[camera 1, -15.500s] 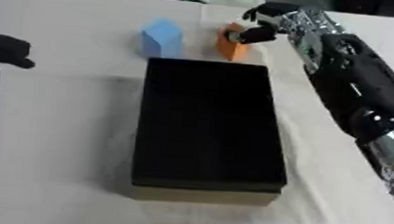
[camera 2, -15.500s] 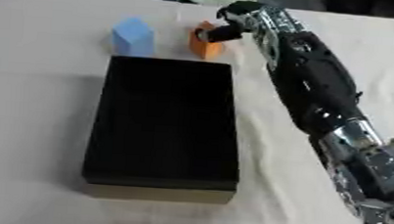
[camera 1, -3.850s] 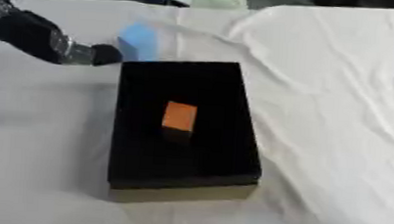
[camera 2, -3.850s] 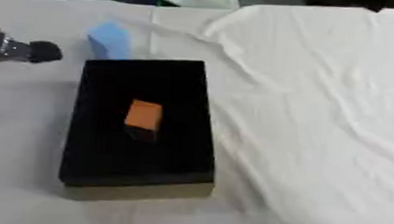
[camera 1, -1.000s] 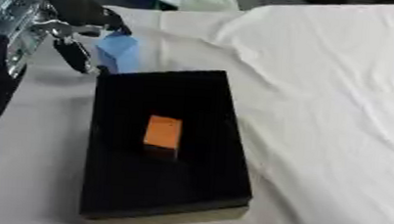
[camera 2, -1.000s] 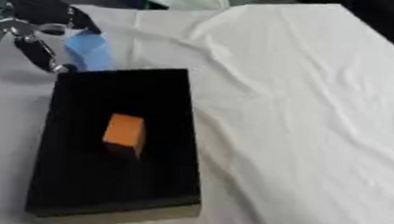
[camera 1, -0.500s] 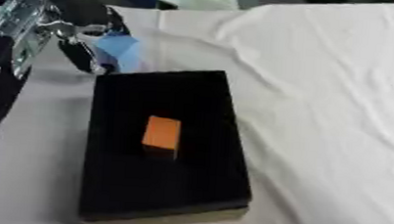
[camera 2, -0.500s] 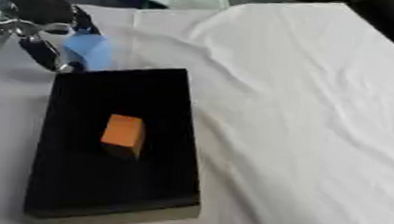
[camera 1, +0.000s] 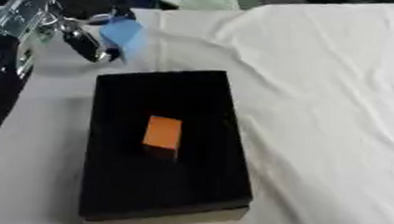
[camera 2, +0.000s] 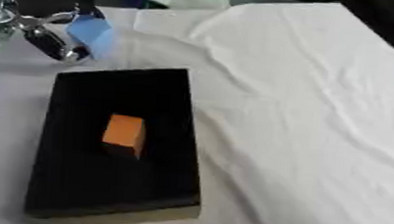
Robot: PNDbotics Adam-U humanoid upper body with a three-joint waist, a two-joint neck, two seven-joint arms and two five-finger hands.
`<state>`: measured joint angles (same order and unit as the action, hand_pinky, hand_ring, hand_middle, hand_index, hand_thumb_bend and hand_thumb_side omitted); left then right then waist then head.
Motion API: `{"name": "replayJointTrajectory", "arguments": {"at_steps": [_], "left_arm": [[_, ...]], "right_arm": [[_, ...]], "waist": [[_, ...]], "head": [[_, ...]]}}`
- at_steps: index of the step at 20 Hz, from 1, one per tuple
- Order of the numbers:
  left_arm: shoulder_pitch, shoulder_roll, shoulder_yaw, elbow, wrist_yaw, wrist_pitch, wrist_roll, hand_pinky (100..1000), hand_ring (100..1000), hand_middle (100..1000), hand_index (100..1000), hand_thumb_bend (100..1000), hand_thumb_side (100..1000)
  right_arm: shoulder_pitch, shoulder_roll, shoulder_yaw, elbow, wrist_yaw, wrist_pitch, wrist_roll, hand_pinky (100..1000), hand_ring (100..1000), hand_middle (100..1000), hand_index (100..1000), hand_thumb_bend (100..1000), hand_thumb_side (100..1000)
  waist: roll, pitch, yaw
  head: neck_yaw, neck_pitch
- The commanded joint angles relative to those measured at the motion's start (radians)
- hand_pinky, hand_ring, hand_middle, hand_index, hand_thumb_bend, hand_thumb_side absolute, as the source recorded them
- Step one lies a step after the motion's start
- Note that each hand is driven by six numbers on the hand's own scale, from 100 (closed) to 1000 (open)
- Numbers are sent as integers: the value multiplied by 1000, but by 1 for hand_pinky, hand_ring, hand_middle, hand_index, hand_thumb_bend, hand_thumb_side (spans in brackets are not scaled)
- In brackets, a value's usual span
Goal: Pick up objects on the table and place them in the box.
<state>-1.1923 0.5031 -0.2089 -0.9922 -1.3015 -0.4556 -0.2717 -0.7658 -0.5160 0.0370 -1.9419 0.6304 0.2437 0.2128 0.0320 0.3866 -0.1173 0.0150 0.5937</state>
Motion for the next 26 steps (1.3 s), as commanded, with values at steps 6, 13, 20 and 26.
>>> {"name": "replayJointTrajectory", "arguments": {"at_steps": [6,13,20,26], "left_arm": [[-3,56,-51,-125,147,-2,-71,629,506,376,523,100,257],[73,125,-140,-346,460,80,-185,632,506,391,540,100,327],[176,208,-204,-686,586,178,-238,640,487,387,538,100,313],[212,208,-241,-879,614,222,-299,639,494,393,544,100,323]], "right_arm": [[-6,-9,-12,-2,23,-6,5,864,782,635,889,100,976],[14,-8,-14,0,31,-9,9,864,782,632,888,100,972],[18,-1,-12,-3,36,-12,11,864,783,636,887,100,968],[17,5,-12,-6,36,-13,13,864,784,640,886,100,972]], "waist": [[-8,-58,37],[-11,-85,87],[-14,-98,108],[-20,-94,107]], "head": [[-21,33],[-48,63],[-67,78],[-77,87]]}}
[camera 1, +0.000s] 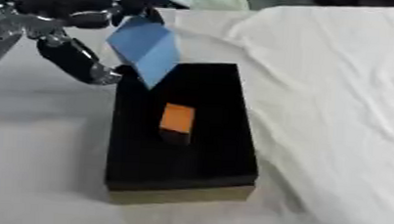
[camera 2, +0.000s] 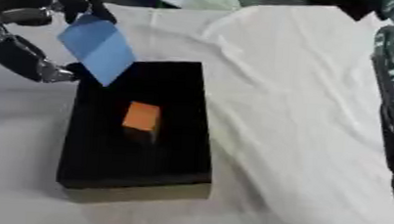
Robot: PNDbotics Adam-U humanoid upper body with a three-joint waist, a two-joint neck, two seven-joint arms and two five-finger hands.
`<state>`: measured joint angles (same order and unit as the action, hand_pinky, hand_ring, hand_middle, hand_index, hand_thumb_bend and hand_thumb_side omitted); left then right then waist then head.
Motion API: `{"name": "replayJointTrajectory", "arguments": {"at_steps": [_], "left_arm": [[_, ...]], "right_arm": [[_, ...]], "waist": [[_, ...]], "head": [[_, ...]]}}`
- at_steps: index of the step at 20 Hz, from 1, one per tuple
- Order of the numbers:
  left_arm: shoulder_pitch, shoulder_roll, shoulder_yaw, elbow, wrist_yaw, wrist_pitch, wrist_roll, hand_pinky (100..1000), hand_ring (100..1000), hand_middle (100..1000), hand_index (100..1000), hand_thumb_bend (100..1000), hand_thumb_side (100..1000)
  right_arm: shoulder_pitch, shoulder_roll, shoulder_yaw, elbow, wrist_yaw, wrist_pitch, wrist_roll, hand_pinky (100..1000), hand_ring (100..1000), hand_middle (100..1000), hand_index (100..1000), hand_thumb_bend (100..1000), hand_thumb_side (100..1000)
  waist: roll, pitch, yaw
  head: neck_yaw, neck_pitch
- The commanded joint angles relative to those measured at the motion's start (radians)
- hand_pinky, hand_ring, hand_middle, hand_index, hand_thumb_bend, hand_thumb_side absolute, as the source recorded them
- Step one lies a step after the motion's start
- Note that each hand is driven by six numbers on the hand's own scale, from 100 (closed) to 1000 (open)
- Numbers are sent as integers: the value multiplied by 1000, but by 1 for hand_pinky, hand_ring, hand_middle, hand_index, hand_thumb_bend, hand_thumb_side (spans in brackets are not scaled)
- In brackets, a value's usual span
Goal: Pick up objects on the table and place them in the box.
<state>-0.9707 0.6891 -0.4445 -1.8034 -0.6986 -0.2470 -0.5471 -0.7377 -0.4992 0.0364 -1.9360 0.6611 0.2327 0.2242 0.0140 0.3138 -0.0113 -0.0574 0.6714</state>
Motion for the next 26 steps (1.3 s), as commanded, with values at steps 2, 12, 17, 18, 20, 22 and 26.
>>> {"name": "replayJointTrajectory", "arguments": {"at_steps": [2,12,17,18,20,22,26], "left_arm": [[-8,11,-20,-98,5,15,-46,639,497,395,546,100,324],[12,-126,-83,-64,-179,-49,-67,650,518,416,565,111,319],[39,-161,-120,19,-279,-101,-32,661,538,479,631,159,366],[44,-166,-126,34,-285,-106,-24,662,541,492,646,164,373],[54,-172,-135,61,-293,-116,-13,677,554,534,681,189,400],[62,-175,-141,80,-297,-125,-7,696,573,574,708,234,452],[69,-175,-145,88,-300,-143,-4,737,643,675,797,362,593]], "right_arm": [[-10,-11,-13,-12,3,-1,1,864,784,640,887,100,973],[-4,-1,-18,-17,-6,0,-4,864,785,639,886,100,973],[-2,0,-20,-18,-7,0,-3,865,786,638,886,100,959],[-1,1,-20,-19,-7,0,-3,865,786,638,886,100,958],[-1,2,-21,-20,-8,0,-2,865,786,638,886,100,957],[-1,2,-22,-21,-8,0,-2,865,786,637,886,100,955],[2,2,-24,-21,-7,3,-2,864,785,636,886,100,956]], "waist": [[-3,-18,1],[-7,-13,-7],[-6,-10,-8],[-5,-9,-8],[-5,-8,-8],[-5,-8,-9],[-5,-8,-9]], "head": [[-5,11],[4,7],[6,1],[6,1],[7,-1],[7,-2],[7,-3]]}}
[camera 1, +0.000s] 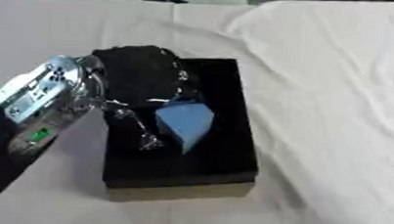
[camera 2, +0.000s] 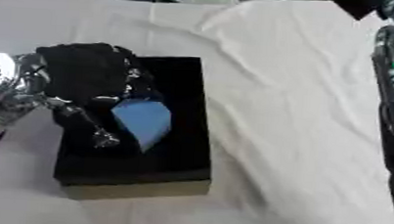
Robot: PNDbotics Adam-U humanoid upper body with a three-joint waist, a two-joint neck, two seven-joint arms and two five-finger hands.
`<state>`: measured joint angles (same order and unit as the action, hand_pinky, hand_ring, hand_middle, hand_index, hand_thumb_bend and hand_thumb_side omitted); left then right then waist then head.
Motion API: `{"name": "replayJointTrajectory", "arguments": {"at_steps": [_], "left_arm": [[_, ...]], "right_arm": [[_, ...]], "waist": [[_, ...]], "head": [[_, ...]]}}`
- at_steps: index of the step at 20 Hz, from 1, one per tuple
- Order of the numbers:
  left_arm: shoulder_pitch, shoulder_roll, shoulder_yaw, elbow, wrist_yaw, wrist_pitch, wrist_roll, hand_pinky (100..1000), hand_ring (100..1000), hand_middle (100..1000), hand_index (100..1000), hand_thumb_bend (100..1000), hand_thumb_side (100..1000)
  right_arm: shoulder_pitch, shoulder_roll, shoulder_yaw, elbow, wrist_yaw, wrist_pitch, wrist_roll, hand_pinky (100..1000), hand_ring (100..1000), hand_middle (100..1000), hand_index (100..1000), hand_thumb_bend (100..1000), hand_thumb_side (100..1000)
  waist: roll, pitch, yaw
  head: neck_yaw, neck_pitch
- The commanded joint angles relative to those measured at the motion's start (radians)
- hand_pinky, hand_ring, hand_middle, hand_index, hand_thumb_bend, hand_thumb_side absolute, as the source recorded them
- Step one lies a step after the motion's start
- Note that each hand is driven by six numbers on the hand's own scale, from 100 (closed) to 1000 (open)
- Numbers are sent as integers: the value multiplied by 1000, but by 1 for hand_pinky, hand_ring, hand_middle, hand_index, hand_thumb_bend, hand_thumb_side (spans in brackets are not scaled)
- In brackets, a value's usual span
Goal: Pick up objects on the table and place them in the box.
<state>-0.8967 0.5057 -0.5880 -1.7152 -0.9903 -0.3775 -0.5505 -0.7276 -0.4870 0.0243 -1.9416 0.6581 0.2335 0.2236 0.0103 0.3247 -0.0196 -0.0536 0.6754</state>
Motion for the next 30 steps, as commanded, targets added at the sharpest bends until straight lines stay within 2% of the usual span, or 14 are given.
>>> {"name": "replayJointTrajectory", "arguments": {"at_steps": [1,2,4,5,12,15,17,20,22,23,25,28,30], "left_arm": [[-4,10,-1,-4,-8,-16,-1,759,690,728,830,454,696],[-3,13,1,-11,-10,-20,-3,768,705,741,839,482,721],[-3,20,8,-26,-17,-25,-6,792,755,781,868,604,806],[-2,23,13,-34,-25,-26,-7,801,773,791,875,629,836],[3,35,52,-70,-63,-21,1,814,819,830,901,709,906],[3,40,72,-88,-63,-17,4,814,819,829,900,699,910],[3,43,87,-99,-55,-12,7,810,815,824,896,656,892],[4,44,114,-120,-21,2,20,783,785,789,872,525,873],[5,43,137,-136,17,23,31,761,754,750,843,391,855],[5,44,148,-143,43,36,38,734,712,702,808,259,844],[6,45,174,-163,106,70,50,721,685,678,767,171,839],[6,47,223,-205,177,115,67,715,654,654,742,100,822],[8,48,258,-237,210,137,81,708,622,629,727,100,810]], "right_arm": [[-7,-10,-13,-16,-4,2,-1,864,785,636,885,100,955],[-6,-10,-13,-16,-4,3,-1,864,785,636,885,100,955],[-5,-11,-13,-17,-4,3,-1,864,785,635,885,100,956],[-4,-11,-13,-17,-4,3,0,864,784,634,885,100,956],[0,-10,-16,-18,-3,5,-1,864,785,634,884,100,955],[1,-10,-17,-19,-1,6,-2,864,785,634,884,100,954],[1,-10,-18,-19,0,6,-2,864,785,634,884,100,953],[2,-9,-20,-21,2,7,-4,864,785,635,884,100,951],[2,-9,-21,-22,3,7,-5,864,786,635,884,100,950],[2,-9,-22,-22,4,7,-5,864,786,635,884,100,949],[3,-9,-24,-23,5,8,-7,864,786,635,884,100,947],[4,-9,-25,-25,7,9,-10,864,786,635,884,100,945],[3,-8,-26,-26,9,9,-11,864,786,635,883,100,944]], "waist": [[-1,-19,-1],[-1,-19,-1],[0,-20,0],[0,-20,0],[0,-23,-1],[1,-24,-1],[1,-25,-1],[2,-27,-1],[2,-27,-2],[2,-27,-2],[2,-28,-2],[3,-29,0],[2,-29,2]], "head": [[3,-7],[2,-7],[1,-7],[1,-7],[-3,-7],[-5,-6],[-8,-6],[-14,-6],[-18,-6],[-20,-6],[-22,-6],[-26,-4],[-29,-4]]}}
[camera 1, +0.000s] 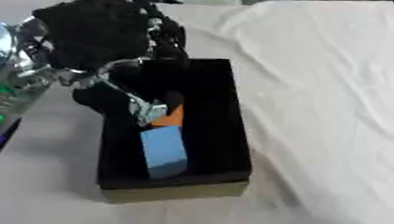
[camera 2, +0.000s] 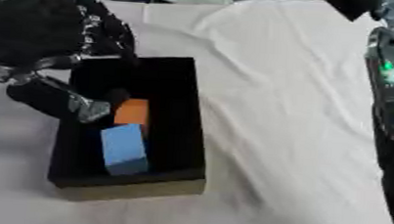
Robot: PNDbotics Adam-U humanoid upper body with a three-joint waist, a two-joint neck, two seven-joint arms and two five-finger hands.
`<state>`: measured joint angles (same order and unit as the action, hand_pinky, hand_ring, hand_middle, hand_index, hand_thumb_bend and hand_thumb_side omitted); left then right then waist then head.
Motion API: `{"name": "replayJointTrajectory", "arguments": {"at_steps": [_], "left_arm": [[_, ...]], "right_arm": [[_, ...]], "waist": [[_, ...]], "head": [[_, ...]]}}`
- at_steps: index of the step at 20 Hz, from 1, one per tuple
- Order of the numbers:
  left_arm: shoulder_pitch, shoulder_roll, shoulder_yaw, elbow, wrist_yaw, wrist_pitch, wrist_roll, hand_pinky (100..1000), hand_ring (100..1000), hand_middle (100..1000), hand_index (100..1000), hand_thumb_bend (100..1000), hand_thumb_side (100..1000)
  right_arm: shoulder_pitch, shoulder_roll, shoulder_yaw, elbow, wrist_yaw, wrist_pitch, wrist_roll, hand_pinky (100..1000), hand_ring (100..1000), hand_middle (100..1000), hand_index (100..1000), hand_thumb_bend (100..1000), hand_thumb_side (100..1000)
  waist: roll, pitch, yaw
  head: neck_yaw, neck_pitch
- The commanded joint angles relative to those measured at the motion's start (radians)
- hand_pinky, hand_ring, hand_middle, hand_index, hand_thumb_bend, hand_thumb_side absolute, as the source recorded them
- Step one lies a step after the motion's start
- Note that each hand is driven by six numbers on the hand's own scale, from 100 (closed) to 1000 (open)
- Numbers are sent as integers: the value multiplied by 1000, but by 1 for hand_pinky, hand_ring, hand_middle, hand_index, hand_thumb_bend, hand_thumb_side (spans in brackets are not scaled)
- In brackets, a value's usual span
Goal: Pick up objects on the table and place them in the box.
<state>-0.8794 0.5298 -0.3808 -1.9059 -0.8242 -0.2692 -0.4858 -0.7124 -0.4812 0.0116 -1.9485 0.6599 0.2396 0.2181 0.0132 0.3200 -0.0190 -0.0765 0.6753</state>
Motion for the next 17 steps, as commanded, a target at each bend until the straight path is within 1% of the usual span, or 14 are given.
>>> {"name": "replayJointTrajectory", "arguments": {"at_steps": [1,3,5,7,8,9,11,12,17], "left_arm": [[-6,24,67,-61,58,39,24,704,616,624,725,100,802],[-2,26,100,-85,87,62,45,691,600,612,719,100,783],[3,29,132,-92,122,80,87,682,592,612,725,100,732],[13,36,154,-94,159,90,137,683,593,613,726,100,732],[23,40,170,-94,178,95,170,687,603,626,743,100,711],[37,47,186,-94,200,98,212,687,603,628,747,100,711],[72,63,214,-94,241,105,295,689,609,640,758,100,724],[93,70,228,-94,261,112,338,698,629,676,773,100,759],[218,80,306,-94,361,142,561,688,621,670,778,107,843]], "right_arm": [[-12,-14,-14,-20,8,3,-6,863,786,635,883,100,944],[-12,-15,-16,-21,8,3,-9,863,786,635,883,100,940],[-12,-15,-17,-25,6,2,-17,867,791,643,884,100,934],[-13,-15,-17,-27,4,1,-26,868,791,644,884,100,933],[-13,-16,-17,-28,3,0,-31,867,795,651,884,100,931],[-14,-17,-17,-29,0,-2,-36,866,796,652,884,100,929],[-15,-18,-16,-33,-8,-11,-48,866,797,654,884,100,924],[-16,-18,-16,-34,-14,-15,-56,870,800,659,885,100,920],[-18,-21,-15,-40,-41,-44,-94,869,806,671,885,100,924]], "waist": [[-1,-25,2],[-2,-25,3],[-2,-25,4],[-2,-25,6],[-3,-25,8],[-3,-24,9],[-3,-22,12],[-3,-21,13],[-8,-13,21]], "head": [[-7,-4],[-8,-4],[-10,-5],[-12,-5],[-13,-6],[-13,-6],[-13,-9],[-13,-11],[-6,-27]]}}
